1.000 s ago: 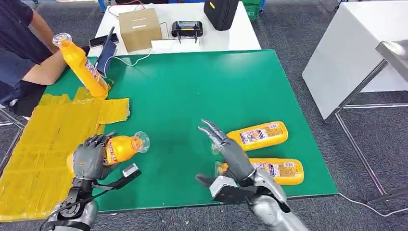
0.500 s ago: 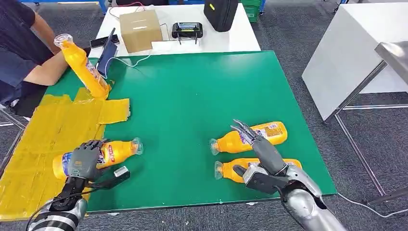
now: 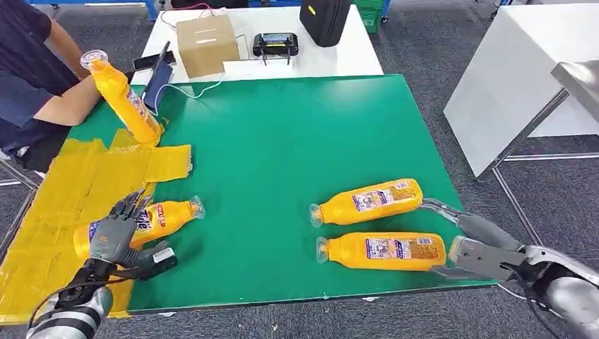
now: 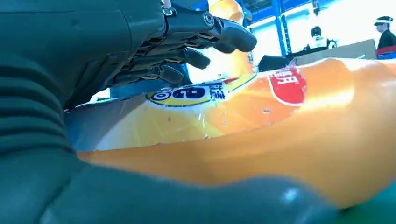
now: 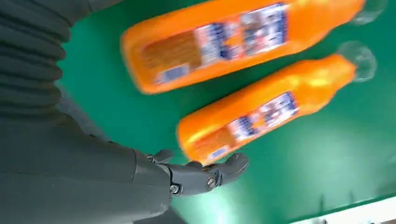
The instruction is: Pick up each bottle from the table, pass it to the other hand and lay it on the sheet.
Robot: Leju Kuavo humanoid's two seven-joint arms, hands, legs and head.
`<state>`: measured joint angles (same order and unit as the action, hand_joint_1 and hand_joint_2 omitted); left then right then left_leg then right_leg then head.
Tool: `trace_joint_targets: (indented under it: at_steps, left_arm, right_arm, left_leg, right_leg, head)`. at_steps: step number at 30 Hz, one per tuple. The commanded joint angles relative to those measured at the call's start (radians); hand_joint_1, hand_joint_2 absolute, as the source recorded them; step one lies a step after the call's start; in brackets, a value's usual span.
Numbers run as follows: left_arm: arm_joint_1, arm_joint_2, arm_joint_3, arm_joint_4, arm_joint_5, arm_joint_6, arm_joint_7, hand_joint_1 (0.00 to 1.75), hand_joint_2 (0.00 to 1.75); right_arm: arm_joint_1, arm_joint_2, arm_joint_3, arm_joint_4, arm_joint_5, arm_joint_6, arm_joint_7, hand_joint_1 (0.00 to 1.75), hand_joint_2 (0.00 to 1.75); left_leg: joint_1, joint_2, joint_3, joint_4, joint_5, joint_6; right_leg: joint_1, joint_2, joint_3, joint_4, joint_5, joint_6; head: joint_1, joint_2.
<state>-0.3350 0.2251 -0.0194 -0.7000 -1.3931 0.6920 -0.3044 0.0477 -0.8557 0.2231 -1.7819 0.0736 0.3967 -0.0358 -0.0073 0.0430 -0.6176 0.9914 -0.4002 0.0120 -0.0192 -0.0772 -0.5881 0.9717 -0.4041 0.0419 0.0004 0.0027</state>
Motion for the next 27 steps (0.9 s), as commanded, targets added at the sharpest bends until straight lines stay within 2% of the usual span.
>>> trace_joint_targets:
  at_steps: [1, 3, 6, 7, 8, 9, 10, 12, 14, 15, 17, 19, 22, 27]
  left_arm:
    - [-0.01, -0.021, 0.027, 0.071, 0.0, -0.013, -0.004, 0.0, 0.0]
    - [-0.01, -0.021, 0.027, 0.071, 0.0, -0.013, -0.004, 0.0, 0.0]
    - [-0.01, -0.022, 0.027, 0.071, 0.007, -0.014, -0.012, 0.0, 0.0]
    - [-0.012, -0.023, 0.031, 0.068, 0.043, -0.019, -0.043, 0.0, 0.0]
    - [-0.013, -0.035, 0.048, 0.055, 0.114, -0.027, -0.1, 0.0, 0.0]
    - [-0.006, -0.054, 0.079, 0.016, 0.262, -0.072, -0.218, 0.0, 0.0]
    - [0.002, -0.063, 0.095, -0.014, 0.345, -0.115, -0.275, 0.0, 0.0]
    - [0.017, -0.082, 0.121, -0.076, 0.474, -0.205, -0.347, 0.0, 0.0]
    - [0.074, -0.093, 0.091, -0.26, 0.762, -0.367, -0.394, 0.0, 0.0]
    - [0.087, -0.089, 0.065, -0.319, 0.857, -0.43, -0.394, 0.0, 0.0]
    - [0.106, -0.098, 0.042, -0.41, 0.943, -0.485, -0.394, 0.0, 0.0]
    - [0.124, -0.123, 0.023, -0.518, 1.045, -0.577, -0.394, 0.0, 0.0]
    - [0.123, -0.176, 0.008, -0.553, 1.061, -0.626, -0.394, 0.0, 0.0]
    - [0.093, -0.187, -0.006, -0.521, 1.059, -0.635, -0.394, 0.0, 0.0]
  right_arm:
    - [0.019, -0.048, -0.016, -0.045, -0.003, 0.008, 0.015, 0.0, 1.75]
    - [0.019, -0.048, -0.016, -0.045, -0.003, 0.008, 0.015, 0.0, 1.75]
    - [0.018, -0.054, -0.011, -0.045, -0.004, 0.008, 0.021, 0.0, 1.75]
    - [0.035, -0.102, -0.014, -0.064, -0.035, 0.008, 0.048, 0.0, 1.75]
    - [0.059, -0.139, -0.027, -0.081, -0.077, 0.012, 0.076, 0.0, 1.75]
    - [0.107, -0.193, -0.054, -0.115, -0.103, 0.002, 0.092, 0.0, 1.75]
    - [0.139, -0.213, -0.075, -0.132, -0.105, -0.005, 0.098, 0.0, 1.75]
    - [0.177, -0.201, -0.094, -0.137, -0.084, -0.014, 0.108, 0.0, 1.75]
    - [0.167, -0.159, -0.055, -0.104, -0.005, -0.018, 0.103, 0.0, 1.75]
    - [0.14, -0.106, -0.013, -0.062, 0.075, -0.032, 0.089, 0.0, 1.75]
    - [0.082, -0.025, 0.057, 0.02, 0.183, -0.055, 0.057, 0.0, 1.75]
    - [0.013, 0.068, 0.132, 0.133, 0.26, -0.069, 0.036, 0.0, 1.75]
    - [-0.012, 0.146, 0.212, 0.264, 0.355, -0.117, 0.004, 0.0, 1.75]
    - [-0.106, 0.246, 0.294, 0.429, 0.441, -0.141, -0.03, 0.0, 1.75]
  left_leg:
    - [0.001, -0.003, 0.003, -0.001, -0.001, -0.001]
    - [0.001, -0.001, 0.002, -0.001, 0.0, -0.001]
    - [0.003, -0.003, 0.005, 0.0, -0.002, -0.002]
    - [0.002, -0.002, 0.004, -0.001, -0.001, -0.001]
    - [0.003, -0.003, 0.004, -0.001, -0.001, -0.002]
    - [0.003, -0.003, 0.004, 0.0, -0.002, -0.002]
    - [0.001, -0.004, 0.002, 0.001, -0.001, -0.001]
    - [0.002, -0.008, 0.002, 0.002, -0.002, -0.001]
    - [0.002, -0.007, 0.002, 0.0, 0.0, -0.001]
    - [0.003, -0.008, 0.003, 0.0, -0.001, -0.001]
    - [0.005, -0.006, 0.006, -0.001, -0.002, -0.002]
    - [0.006, -0.005, 0.004, -0.002, 0.0, -0.001]
    - [0.007, -0.003, 0.004, -0.003, 0.0, -0.001]
    - [0.004, -0.001, 0.002, -0.002, 0.0, -0.001]
  right_leg:
    - [0.001, 0.005, 0.003, -0.001, -0.001, -0.002]
    - [0.001, 0.004, 0.002, -0.001, 0.0, -0.001]
    - [0.002, 0.009, 0.005, -0.001, -0.002, -0.003]
    - [0.002, 0.006, 0.004, -0.001, -0.001, -0.002]
    - [0.002, 0.007, 0.004, -0.001, -0.002, -0.002]
    - [0.001, 0.006, 0.004, -0.001, -0.002, -0.002]
    - [0.001, 0.003, 0.002, 0.001, -0.002, -0.001]
    - [0.001, 0.003, 0.003, 0.002, -0.004, -0.002]
    - [0.001, 0.001, 0.004, -0.001, -0.002, -0.001]
    - [0.001, 0.002, 0.005, -0.002, -0.002, -0.002]
    - [0.003, 0.007, 0.008, -0.004, -0.002, -0.002]
    - [0.005, 0.004, 0.007, -0.007, 0.001, -0.002]
    - [0.006, 0.006, 0.007, -0.009, 0.002, -0.002]
    - [0.004, 0.005, 0.003, -0.005, 0.001, -0.001]
  head:
    - [0.0, 0.0]
    - [0.0, 0.0]
    - [0.0, 0.0]
    - [0.0, 0.0]
    - [0.0, 0.0]
    - [0.0, 0.0]
    - [0.0, 0.0]
    - [0.0, 0.0]
    - [0.0, 0.0]
    - [0.0, 0.0]
    - [0.0, 0.0]
    - [0.0, 0.0]
    - [0.0, 0.0]
    - [0.0, 0.0]
